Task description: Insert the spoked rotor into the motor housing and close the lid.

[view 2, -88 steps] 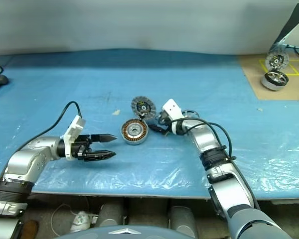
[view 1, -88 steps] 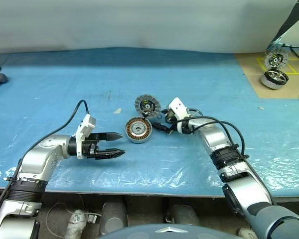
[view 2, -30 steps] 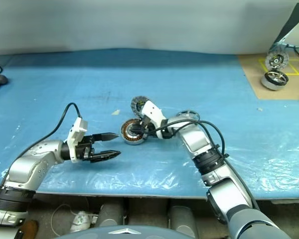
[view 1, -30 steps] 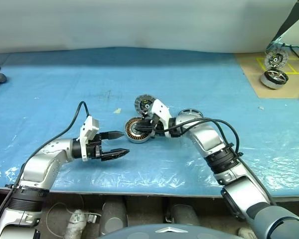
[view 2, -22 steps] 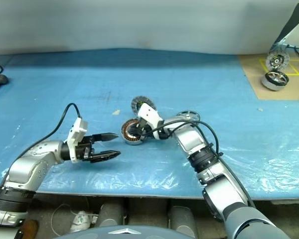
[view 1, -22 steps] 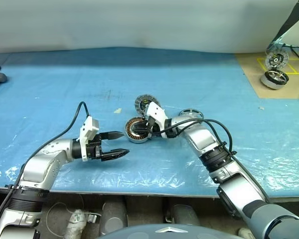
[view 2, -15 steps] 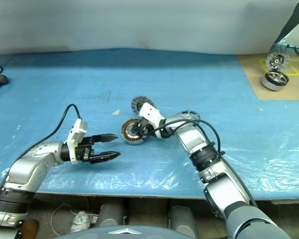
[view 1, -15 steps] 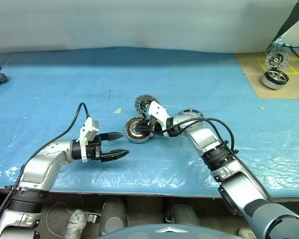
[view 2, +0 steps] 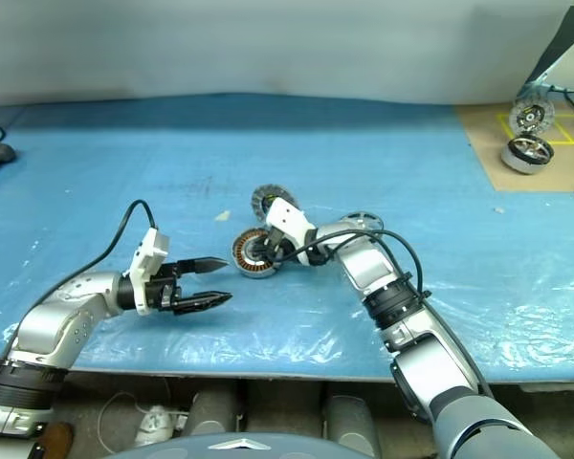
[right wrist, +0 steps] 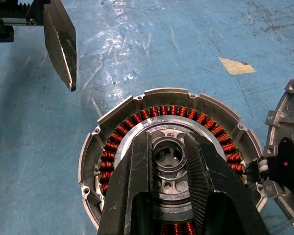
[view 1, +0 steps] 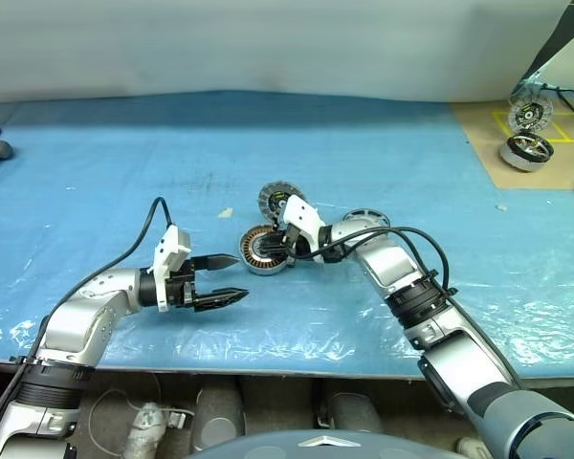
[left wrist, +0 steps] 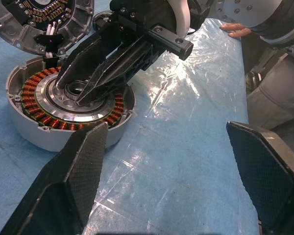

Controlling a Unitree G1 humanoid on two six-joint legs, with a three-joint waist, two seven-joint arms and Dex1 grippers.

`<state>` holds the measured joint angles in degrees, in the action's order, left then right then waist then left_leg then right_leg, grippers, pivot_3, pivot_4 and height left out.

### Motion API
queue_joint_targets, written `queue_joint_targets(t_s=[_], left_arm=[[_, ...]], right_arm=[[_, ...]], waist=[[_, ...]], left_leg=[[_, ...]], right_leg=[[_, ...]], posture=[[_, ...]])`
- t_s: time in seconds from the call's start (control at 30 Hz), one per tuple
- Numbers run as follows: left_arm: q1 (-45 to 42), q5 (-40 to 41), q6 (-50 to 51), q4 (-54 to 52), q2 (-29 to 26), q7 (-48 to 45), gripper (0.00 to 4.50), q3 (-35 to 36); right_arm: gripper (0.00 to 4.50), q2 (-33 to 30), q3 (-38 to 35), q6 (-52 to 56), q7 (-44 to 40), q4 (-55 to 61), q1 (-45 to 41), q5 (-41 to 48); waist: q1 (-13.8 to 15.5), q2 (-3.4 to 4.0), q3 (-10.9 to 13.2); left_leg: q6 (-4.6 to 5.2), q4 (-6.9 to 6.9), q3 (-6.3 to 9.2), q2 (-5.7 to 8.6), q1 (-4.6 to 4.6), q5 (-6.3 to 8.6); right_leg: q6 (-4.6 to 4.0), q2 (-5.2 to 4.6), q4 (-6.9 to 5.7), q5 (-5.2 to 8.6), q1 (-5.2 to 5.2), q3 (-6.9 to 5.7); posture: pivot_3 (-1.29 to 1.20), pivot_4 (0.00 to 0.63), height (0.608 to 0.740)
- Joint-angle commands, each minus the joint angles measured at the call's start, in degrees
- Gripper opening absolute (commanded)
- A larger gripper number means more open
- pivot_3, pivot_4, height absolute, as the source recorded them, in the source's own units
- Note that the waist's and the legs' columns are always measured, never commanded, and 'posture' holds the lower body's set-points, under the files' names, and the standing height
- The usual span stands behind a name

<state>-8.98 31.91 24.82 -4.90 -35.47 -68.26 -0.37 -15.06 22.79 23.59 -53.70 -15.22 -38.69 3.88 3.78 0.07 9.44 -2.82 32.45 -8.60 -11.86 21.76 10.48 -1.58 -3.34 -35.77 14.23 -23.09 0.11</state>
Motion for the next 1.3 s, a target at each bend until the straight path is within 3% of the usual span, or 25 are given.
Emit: queue_joint_targets(t_s=[0.03, 0.07, 0.17, 0.57, 0.77, 0.8, 1.3], left_arm=[[-0.46, 0.17, -0.67, -0.97, -0.17, -0.34, 4.14, 0.32], [-0.47, 0.17, -0.66, -0.96, -0.18, -0.36, 4.14, 0.31], [-0.47, 0.2, -0.69, -0.91, -0.26, -0.39, 4.14, 0.47], [-1.18, 0.37, -0.32, -0.36, -0.39, -0.73, 4.14, 0.69], [-1.19, 0.55, -0.07, -0.51, -0.5, -0.81, 4.14, 0.75], [-1.2, 0.59, 0.02, -0.57, -0.53, -0.83, 4.14, 0.75], [-0.78, 0.54, 0.04, -1.12, -0.91, -1.17, 4.14, 0.56]], right_arm=[[0.57, 0.17, -0.01, -1.56, 0.04, -0.28, -0.06, -0.77], [1.29, 0.03, -0.07, -1.46, -0.51, -0.04, 0.12, -0.6], [2.18, -0.7, -0.45, 0.22, -2.23, 1.95, 0.43, 0.37], [2.18, 3.3, -8.34, 7.1, -1.32, 7.02, -2.49, 9.42], [0.24, 3.96, -5.92, 5.0, 0.54, 4.35, -1.4, 6.7], [0.11, 3.87, -5.53, 5.05, 0.51, 3.92, -1.21, 6.43], [0.11, -1.55, 3.98, -2.91, -0.71, -4.29, 1.49, -4.64]], waist=[[0.0, 0.0, 0.0], [0.0, 0.0, 0.0], [0.02, 0.0, 0.0], [0.07, 0.0, 0.0], [0.07, 0.0, 0.0], [0.06, 0.0, 0.0], [0.01, -0.02, -0.02]], left_leg=[[0.0, 0.0, 0.0, 0.0, 0.0, 0.0], [0.0, 0.0, 0.0, 0.0, 0.0, 0.0], [0.0, 0.01, 0.0, 0.0, 0.0, 0.0], [0.01, 0.04, 0.0, -0.02, 0.0, 0.0], [0.0, 0.04, 0.01, -0.01, 0.0, 0.0], [0.0, 0.04, 0.01, -0.01, 0.0, 0.0], [0.0, 0.04, 0.0, -0.01, -0.13, 0.0]], right_leg=[[0.0, 0.0, 0.0, 0.0, 0.0, 0.0], [0.0, 0.0, 0.0, 0.0, 0.0, 0.0], [0.0, 0.0, -0.01, 0.0, 0.0, 0.0], [-0.03, 0.01, -0.01, 0.01, 0.01, -0.01], [-0.02, 0.0, -0.01, 0.01, 0.01, -0.01], [-0.02, 0.0, -0.01, 0.01, 0.01, -0.01], [-0.03, 0.0, -0.02, 0.01, 0.14, 0.01]], posture=[[0.0, 0.15, 0.74], [0.0, 0.15, 0.74], [0.0, 0.15, 0.74], [0.0, 0.15, 0.74], [0.0, 0.15, 0.74], [0.0, 0.15, 0.74], [0.0, 0.15, 0.74]])
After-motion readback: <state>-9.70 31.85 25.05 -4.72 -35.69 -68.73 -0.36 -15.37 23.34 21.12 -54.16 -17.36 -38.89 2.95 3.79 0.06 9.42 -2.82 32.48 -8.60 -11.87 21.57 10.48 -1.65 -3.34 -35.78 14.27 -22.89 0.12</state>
